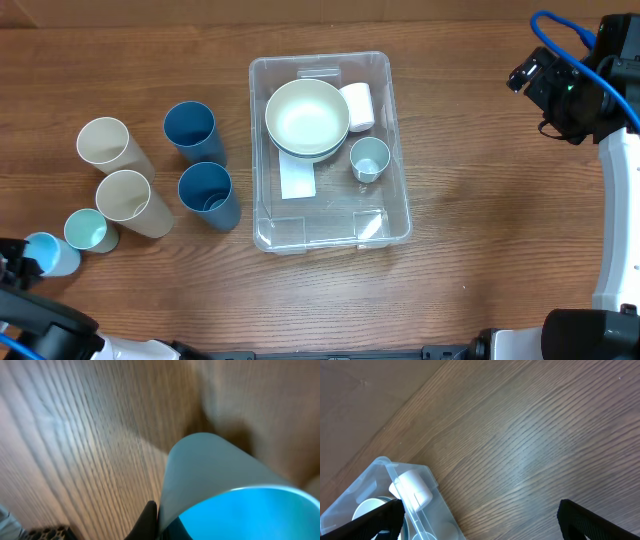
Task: Pack container
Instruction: 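Grasp the light-blue cup with the left gripper and place it in the bin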
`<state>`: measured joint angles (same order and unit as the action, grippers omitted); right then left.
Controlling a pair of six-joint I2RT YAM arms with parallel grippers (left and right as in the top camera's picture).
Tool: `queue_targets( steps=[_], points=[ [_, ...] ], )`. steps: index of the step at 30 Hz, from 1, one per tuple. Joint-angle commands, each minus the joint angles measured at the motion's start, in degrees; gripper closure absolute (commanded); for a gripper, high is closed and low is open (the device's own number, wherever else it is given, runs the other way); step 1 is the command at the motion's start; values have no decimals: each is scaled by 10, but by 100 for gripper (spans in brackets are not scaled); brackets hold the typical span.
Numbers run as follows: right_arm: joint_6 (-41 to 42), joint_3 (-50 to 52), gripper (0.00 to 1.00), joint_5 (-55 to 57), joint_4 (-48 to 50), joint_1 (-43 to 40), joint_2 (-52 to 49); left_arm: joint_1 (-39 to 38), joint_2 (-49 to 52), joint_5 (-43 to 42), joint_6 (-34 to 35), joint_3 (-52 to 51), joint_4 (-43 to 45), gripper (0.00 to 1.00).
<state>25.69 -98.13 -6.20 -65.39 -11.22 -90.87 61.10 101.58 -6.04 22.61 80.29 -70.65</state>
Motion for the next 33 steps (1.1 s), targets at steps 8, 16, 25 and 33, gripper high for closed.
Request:
queue_targets(
  steps=[8, 16, 25, 33],
  points=[
    [3, -5, 0, -3, 3, 0, 3, -319, -266, -141, -56, 266, -77, 96],
    [3, -5, 0, -3, 3, 0, 3, -887, -147, 84, -98, 255, 42, 96],
    [3, -5, 0, -3, 3, 0, 3, -962, 125, 90, -98, 255, 134, 96],
    [3, -5, 0, -3, 3, 0, 3, -955, 124, 67, -102, 320, 101, 43]
  ],
)
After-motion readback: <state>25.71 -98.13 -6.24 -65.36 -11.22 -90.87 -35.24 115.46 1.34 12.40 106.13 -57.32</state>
